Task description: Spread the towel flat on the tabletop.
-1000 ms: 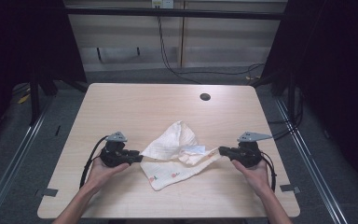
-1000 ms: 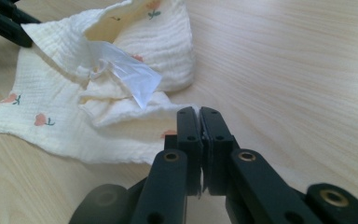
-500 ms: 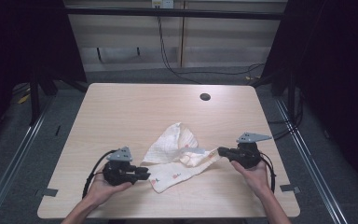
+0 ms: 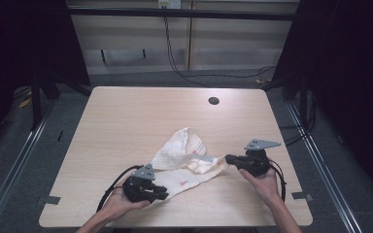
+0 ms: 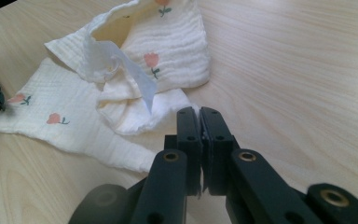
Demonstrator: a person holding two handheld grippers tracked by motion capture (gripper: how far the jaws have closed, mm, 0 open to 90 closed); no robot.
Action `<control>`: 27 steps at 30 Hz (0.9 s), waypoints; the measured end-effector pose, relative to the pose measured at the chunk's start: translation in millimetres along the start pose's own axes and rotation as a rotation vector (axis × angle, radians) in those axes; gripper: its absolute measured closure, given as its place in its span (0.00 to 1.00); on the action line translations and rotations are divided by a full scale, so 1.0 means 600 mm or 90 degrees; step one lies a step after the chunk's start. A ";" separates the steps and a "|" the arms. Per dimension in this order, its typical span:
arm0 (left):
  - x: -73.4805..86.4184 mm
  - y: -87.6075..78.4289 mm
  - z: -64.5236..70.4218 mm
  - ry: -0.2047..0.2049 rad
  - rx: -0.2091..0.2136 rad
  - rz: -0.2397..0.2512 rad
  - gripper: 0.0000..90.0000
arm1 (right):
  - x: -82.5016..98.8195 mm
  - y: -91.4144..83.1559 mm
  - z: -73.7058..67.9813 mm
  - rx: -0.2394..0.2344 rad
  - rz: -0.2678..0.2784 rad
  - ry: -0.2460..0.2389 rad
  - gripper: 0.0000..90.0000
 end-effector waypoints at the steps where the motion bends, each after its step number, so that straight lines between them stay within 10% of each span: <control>1: 0.000 0.000 0.000 0.000 0.000 0.000 0.83 | 0.000 0.000 0.000 -0.001 0.000 0.000 0.97; 17: 0.007 0.004 0.010 0.019 0.002 -0.014 0.68 | 0.004 0.001 0.004 -0.001 -0.004 0.004 0.97; 27: 0.017 0.002 0.021 0.089 -0.040 -0.011 0.72 | 0.005 0.000 0.004 -0.004 0.001 0.005 0.96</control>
Point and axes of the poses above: each handheld gripper's, and its own axes: y roughly forward along the jaws, x roughly out of its underside, z roughly to its right, the point moved 8 cm from there along y, roughly forward along the jaws, and after that the axes turned 3 degrees about -x, right-handed, at the moved point
